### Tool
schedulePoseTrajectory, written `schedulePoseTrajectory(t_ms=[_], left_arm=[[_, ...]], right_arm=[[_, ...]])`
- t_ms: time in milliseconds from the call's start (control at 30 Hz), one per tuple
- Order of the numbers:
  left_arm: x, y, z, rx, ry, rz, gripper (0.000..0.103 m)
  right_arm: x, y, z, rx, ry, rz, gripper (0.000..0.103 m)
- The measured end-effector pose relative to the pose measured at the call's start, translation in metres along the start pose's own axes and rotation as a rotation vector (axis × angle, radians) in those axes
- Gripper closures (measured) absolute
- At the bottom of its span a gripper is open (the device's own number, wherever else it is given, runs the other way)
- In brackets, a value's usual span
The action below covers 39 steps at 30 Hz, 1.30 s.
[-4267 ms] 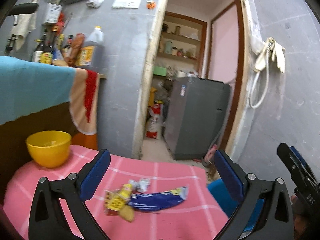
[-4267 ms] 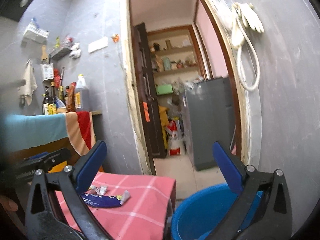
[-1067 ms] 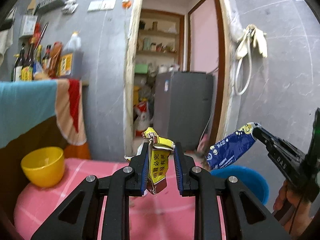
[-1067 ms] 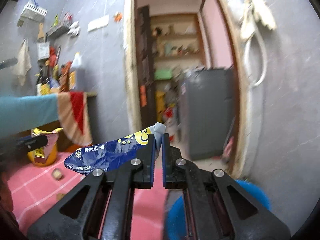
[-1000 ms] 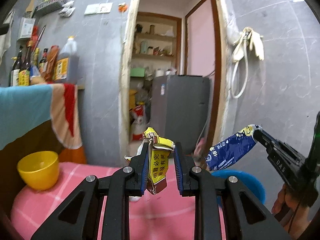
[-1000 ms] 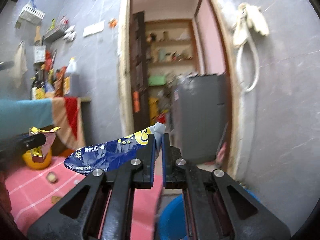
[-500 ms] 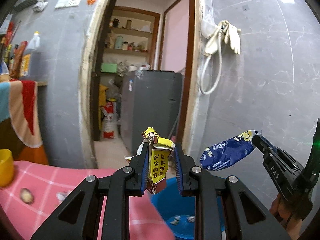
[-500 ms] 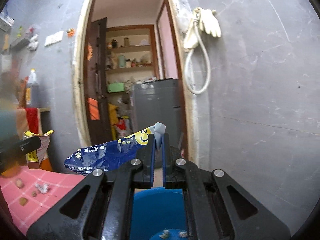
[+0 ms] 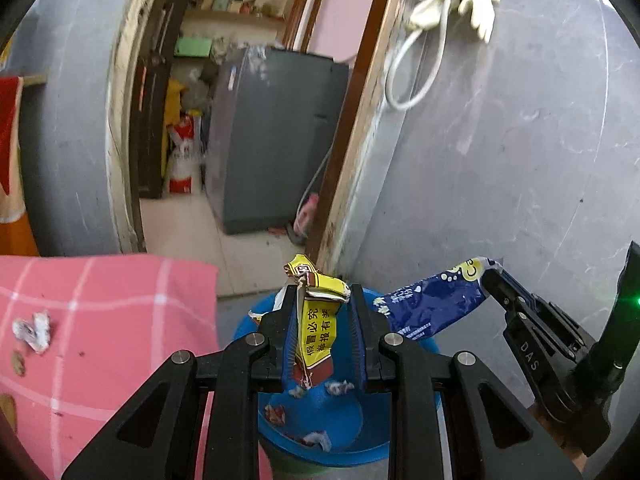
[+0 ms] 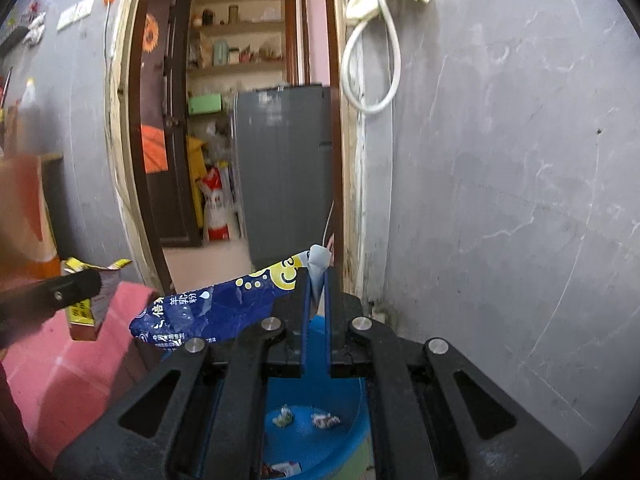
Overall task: Collect trash
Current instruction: 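Carry both wrappers over the blue bucket and open both grippers to drop them, then move both tools back over the nut shell and crumpled foil on the table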
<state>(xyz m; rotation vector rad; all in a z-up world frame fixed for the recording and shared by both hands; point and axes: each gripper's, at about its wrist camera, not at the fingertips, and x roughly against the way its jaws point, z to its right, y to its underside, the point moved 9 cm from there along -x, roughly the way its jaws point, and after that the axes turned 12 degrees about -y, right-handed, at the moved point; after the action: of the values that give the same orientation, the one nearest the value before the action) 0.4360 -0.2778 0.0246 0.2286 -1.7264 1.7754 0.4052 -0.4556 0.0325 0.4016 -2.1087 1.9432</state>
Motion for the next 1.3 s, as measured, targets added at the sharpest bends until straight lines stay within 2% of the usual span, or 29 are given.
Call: schedulePoseTrajectory(t_ms=[333, 433, 567, 667, 800, 1033, 1100, 1133, 1200, 1300], left_arm=[[-0.038, 0.027, 0.004, 0.002, 0.004, -0.167, 0.081], [-0.042, 0.032, 0.002, 0.015, -0.003, -0.186, 0.069], [-0.039, 0.031, -0.002, 0.021, -0.010, -0.180, 0.068], [-0.033, 0.028, -0.006, 0.027, -0.014, -0.167, 0.065], [-0.021, 0.020, -0.015, 0.029, -0.031, -0.120, 0.059], [0.004, 0.006, -0.037, 0.047, -0.092, -0.020, 0.047], [0.014, 0.001, -0.045, 0.054, -0.113, 0.013, 0.040], [0.018, -0.001, -0.049, 0.058, -0.122, 0.029, 0.038], [0.030, -0.005, -0.059, 0.070, -0.146, 0.068, 0.022], [0.050, -0.011, -0.075, 0.088, -0.186, 0.145, 0.012]], right_arm=[[-0.021, 0.022, -0.003, 0.021, -0.042, -0.133, 0.075], [-0.024, 0.022, -0.003, 0.012, -0.054, -0.141, 0.075], [-0.025, 0.022, -0.004, 0.008, -0.061, -0.143, 0.069], [-0.028, 0.020, -0.006, 0.012, -0.062, -0.143, 0.058], [-0.027, 0.017, -0.011, 0.015, -0.073, -0.128, 0.054], [-0.022, 0.007, -0.026, 0.019, -0.095, -0.080, 0.038], [-0.020, 0.002, -0.032, 0.020, -0.104, -0.057, 0.030], [-0.017, -0.001, -0.036, 0.020, -0.109, -0.043, 0.030], [-0.012, -0.008, -0.043, 0.022, -0.123, -0.006, 0.029], [-0.001, -0.019, -0.056, 0.024, -0.146, 0.061, 0.018]])
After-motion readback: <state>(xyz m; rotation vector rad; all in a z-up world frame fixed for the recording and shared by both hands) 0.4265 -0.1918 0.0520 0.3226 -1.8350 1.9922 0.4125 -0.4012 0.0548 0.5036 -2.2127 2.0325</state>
